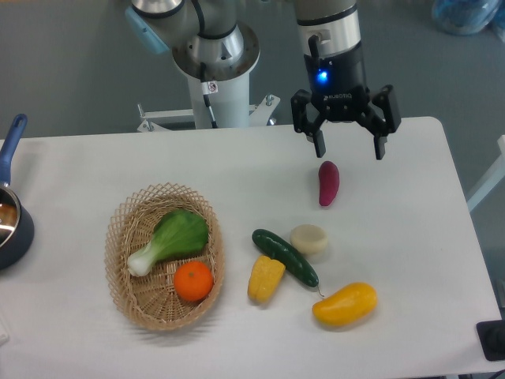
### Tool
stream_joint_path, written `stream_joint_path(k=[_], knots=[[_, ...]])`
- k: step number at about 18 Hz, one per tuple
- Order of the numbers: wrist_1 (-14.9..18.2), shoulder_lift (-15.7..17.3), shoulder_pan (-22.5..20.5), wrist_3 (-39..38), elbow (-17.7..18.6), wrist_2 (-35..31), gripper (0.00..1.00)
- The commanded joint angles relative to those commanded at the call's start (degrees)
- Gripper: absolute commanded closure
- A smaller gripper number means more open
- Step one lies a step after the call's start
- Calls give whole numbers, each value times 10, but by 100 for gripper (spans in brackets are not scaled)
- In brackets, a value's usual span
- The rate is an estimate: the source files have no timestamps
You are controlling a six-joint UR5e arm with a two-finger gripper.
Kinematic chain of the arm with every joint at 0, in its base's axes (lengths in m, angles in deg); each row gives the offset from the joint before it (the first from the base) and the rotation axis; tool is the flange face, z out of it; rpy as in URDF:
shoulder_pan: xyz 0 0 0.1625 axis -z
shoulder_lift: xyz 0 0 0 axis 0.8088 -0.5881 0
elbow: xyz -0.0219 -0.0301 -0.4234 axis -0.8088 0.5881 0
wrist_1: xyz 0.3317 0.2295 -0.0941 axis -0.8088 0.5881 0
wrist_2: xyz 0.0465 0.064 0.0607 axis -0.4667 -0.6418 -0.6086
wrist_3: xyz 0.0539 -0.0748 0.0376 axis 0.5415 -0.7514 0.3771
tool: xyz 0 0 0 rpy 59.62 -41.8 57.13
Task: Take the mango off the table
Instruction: 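Move the open gripper down toward the purple sweet potato area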
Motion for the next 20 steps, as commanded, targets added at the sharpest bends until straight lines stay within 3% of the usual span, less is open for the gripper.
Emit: stream_joint_path(k=[6,12,20], knots=[[0,8,3,-2,1,-4,0],[-1,18,11,-9,25,18,0],[0,12,24,-180,31,79,0]])
